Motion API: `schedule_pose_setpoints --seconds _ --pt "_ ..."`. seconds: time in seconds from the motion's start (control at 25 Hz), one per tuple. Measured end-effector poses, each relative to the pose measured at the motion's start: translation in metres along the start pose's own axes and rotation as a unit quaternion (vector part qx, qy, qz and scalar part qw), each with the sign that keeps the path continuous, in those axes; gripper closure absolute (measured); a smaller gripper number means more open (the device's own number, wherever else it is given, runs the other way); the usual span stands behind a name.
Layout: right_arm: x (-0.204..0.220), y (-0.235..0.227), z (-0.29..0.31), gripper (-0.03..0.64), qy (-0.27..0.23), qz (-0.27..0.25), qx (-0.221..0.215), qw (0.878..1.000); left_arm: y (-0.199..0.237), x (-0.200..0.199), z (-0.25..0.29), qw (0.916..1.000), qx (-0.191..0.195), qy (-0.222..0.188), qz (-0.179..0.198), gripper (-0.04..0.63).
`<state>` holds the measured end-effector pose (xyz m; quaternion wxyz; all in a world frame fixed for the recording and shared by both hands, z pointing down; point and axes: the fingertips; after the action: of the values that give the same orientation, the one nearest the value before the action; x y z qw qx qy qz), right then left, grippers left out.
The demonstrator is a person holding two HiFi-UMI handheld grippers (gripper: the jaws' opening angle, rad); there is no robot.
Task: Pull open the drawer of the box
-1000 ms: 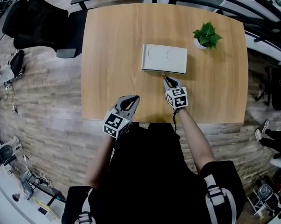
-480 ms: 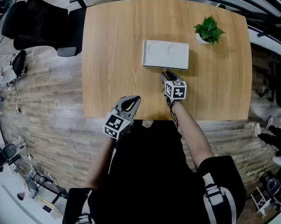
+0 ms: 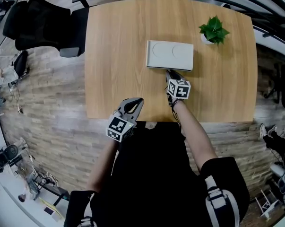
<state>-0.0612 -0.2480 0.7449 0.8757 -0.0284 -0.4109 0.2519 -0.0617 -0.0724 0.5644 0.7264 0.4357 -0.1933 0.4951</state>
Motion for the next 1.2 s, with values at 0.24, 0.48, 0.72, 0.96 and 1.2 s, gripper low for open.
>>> schedule_pose_setpoints --seconds 0.24,0.48,0.72,0.96,1.2 --pt "0.001 0.001 0.0 0.538 0.003 -0.003 0.005 1.0 -0.003 -0.001 0.001 1.0 0.002 -0.002 0.002 0.572" --pt "0.0 0.003 0.0 0.54 0.008 -0.002 0.001 1.0 -0.007 0.001 0.004 1.0 0.007 0.0 0.0 0.572" --pt "0.001 0.003 -0.002 0.54 0.007 0.002 -0.01 1.0 -0.011 0.001 0.006 0.9999 0.011 -0.003 0.001 0.572" --pt "0.004 0.004 -0.004 0.54 0.008 -0.001 -0.009 1.0 -0.013 0.002 0.007 0.9999 0.014 -0.003 0.001 0.572" --pt "0.008 0.006 -0.008 0.54 0.012 -0.002 -0.014 1.0 -0.015 0.002 0.008 0.9998 0.018 -0.004 0.001 0.572"
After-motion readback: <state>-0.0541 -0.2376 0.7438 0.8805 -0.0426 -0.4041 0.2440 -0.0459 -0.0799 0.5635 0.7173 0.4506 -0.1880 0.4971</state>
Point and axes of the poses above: the fingertips, and each gripper's own axes: z forward along the fingers, y to its left, x out of its underside, and after that the axes turned 15 degrees about -z, right-handed
